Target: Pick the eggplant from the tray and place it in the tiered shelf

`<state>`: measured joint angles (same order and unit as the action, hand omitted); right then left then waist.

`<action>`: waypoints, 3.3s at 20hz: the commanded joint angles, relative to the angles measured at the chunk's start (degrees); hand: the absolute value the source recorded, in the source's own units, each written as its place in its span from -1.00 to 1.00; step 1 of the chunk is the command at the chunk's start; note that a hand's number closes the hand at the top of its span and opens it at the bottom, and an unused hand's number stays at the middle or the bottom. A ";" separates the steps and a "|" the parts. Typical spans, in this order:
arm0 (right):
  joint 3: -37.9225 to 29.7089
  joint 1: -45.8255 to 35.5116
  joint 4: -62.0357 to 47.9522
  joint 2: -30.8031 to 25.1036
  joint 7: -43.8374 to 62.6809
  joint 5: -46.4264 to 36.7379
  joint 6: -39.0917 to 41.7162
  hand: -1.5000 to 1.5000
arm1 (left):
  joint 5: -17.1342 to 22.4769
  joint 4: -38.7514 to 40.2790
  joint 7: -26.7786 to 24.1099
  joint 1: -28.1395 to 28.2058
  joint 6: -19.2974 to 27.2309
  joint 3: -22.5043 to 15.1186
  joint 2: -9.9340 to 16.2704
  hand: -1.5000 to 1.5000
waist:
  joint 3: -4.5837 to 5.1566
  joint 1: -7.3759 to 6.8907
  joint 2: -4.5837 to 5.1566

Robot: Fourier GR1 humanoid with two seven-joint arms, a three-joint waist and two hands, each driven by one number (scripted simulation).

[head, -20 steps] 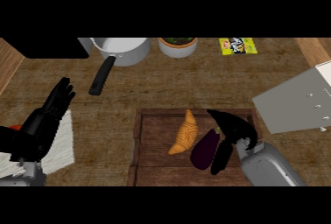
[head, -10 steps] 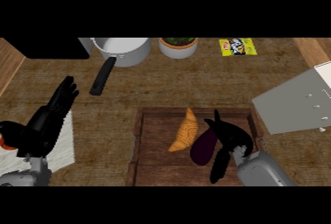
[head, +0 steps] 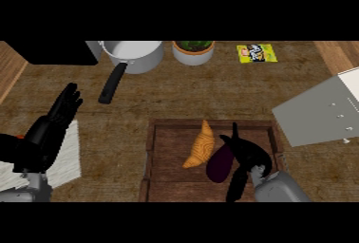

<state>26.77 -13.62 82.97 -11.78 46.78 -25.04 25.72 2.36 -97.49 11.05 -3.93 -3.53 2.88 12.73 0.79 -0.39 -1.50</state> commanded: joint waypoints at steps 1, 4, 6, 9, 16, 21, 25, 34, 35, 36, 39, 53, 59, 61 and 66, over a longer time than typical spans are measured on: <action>0.55 4.31 -4.30 0.00 -1.37 -2.66 -2.80 -1.00 | -0.37 -0.91 2.36 -1.02 0.57 -0.06 -0.25 0.00 | -0.82 0.35 1.50; 0.33 2.53 -6.14 -1.65 -2.33 -5.68 -3.27 1.00 | -0.28 -2.79 2.51 1.03 -0.12 -0.56 -0.30 0.00 | -0.82 -0.04 1.49; 0.75 1.53 -7.21 -0.18 -4.71 -8.56 -7.21 1.00 | -2.77 -0.27 -0.84 0.81 1.70 -2.02 -2.59 0.00 | -0.81 0.13 1.57; 2.08 2.88 -6.82 -3.76 -10.09 -13.24 -10.64 1.00 | -2.45 -1.38 -1.68 2.01 0.65 -1.88 -2.08 0.00 | -0.82 0.07 1.52; 0.47 1.43 -5.75 -4.06 -12.97 -19.08 -17.15 1.00 | -0.30 1.27 0.25 -1.39 -1.28 1.54 0.31 0.00 | -0.80 0.33 1.53; -6.16 0.32 3.21 -2.63 -13.04 -15.87 -19.28 1.00 | -1.57 3.22 -1.77 -1.61 -0.45 1.47 -0.88 0.00 | -0.79 0.62 1.48; -1.86 19.21 20.53 -11.55 -29.82 -17.58 -30.40 1.00 | -0.68 1.25 -1.43 1.86 -0.55 3.23 0.26 0.00 | -0.89 4.25 0.40; -12.45 40.11 47.33 -19.62 -46.44 -8.95 -43.46 1.00 | 0.86 -1.19 -1.39 5.33 -1.37 4.22 0.31 0.00 | -0.87 5.19 0.28; -15.79 43.19 47.30 -20.56 -49.27 -6.86 -45.20 1.00 | 0.46 -2.36 -0.95 6.62 -0.85 3.53 -0.48 0.00 | -0.94 4.71 0.37; -18.50 45.58 48.63 -21.73 -51.87 -4.88 -45.79 1.00 | 0.05 -0.22 -1.88 4.61 -0.33 4.10 -0.40 0.00 | -0.92 5.04 0.61; -23.49 53.22 57.06 -21.71 -54.18 2.17 -45.51 1.00 | 1.69 -1.63 -1.71 4.91 -2.04 5.18 0.91 0.00 | -0.85 4.17 0.67; -50.53 46.09 59.97 -21.55 -44.69 28.70 -33.67 1.00 | -1.09 -3.35 1.23 1.85 -1.71 1.43 -1.37 0.00 | -0.77 0.70 1.42; -40.81 35.26 56.92 -15.42 -42.03 49.80 -34.46 1.00 | -0.63 0.86 -0.35 -0.56 -2.49 1.54 -1.44 0.00 | -1.00 -1.13 1.54; -40.41 30.79 54.57 -14.80 -40.98 52.04 -34.43 1.00 | -1.17 0.13 -0.18 -0.36 -2.75 0.72 -1.41 0.00 | -0.88 -1.49 1.59; -50.03 20.88 49.95 -19.98 -32.83 62.26 -33.23 1.00 | -1.24 -0.99 -2.07 3.33 -2.46 1.40 -1.83 0.00 | -0.74 -0.36 1.34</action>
<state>-19.06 13.45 133.25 -29.92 7.90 25.98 -7.47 0.43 -97.13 10.68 -4.05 -5.07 3.85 10.78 -0.03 -0.68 0.00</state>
